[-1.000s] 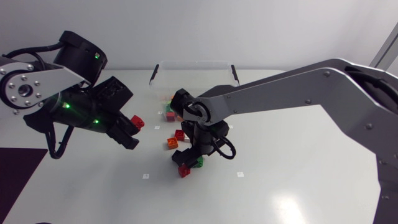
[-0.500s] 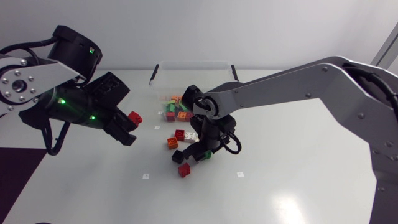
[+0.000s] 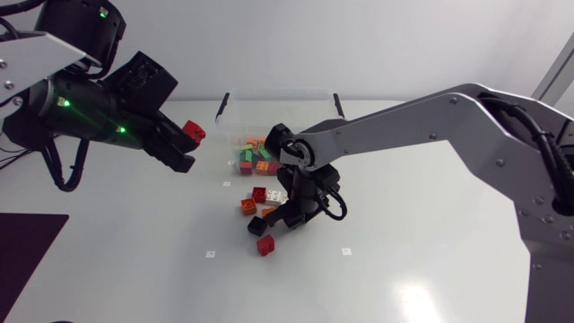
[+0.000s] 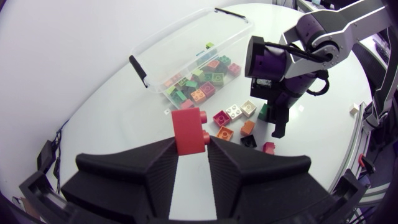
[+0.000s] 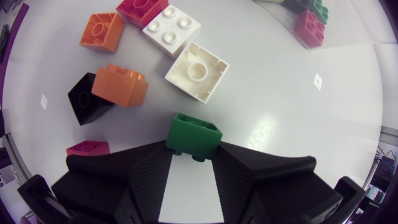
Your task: Place the duplo bricks in the container
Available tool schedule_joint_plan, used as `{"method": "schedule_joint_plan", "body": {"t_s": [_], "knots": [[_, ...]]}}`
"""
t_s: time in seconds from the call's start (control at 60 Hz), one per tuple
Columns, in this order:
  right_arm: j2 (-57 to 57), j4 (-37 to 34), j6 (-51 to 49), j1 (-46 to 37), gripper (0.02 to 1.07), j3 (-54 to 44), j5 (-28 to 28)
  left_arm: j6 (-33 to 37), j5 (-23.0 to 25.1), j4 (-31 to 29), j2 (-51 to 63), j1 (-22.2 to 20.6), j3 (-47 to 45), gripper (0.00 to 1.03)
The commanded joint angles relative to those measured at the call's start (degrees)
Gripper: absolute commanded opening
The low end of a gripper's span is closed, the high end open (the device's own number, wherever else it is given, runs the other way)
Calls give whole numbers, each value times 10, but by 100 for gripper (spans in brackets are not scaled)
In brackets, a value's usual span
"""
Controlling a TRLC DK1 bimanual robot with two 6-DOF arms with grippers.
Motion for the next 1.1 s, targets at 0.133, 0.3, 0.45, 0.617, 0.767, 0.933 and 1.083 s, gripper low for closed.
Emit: {"method": "schedule_joint_plan", "body": {"t_s": [0.133, 0.3, 0.45, 0.617, 0.767, 0.933, 1.083], "knots": [[-16, 7, 17, -12, 40, -15, 7, 8, 0, 10, 27, 3, 31, 24], [-60, 6, 9, -23, 40, -46, 8, 9, 1, 15, 39, 3, 41, 24], [-74, 18, -3, -31, 40, -88, 9, 11, 1, 15, 39, 2, 36, 24], [-61, 21, -10, -46, 47, -96, 7, 12, 2, 15, 42, 1, 35, 24], [-59, 15, -5, -44, 84, -92, 5, 11, 2, 14, 39, -2, 40, 24], [-59, 3, 4, -39, 89, -71, 5, 10, 2, 9, 34, -3, 44, 24], [-38, -7, 19, -45, 89, -41, 2, 9, 2, 6, 29, -4, 44, 24]]}}
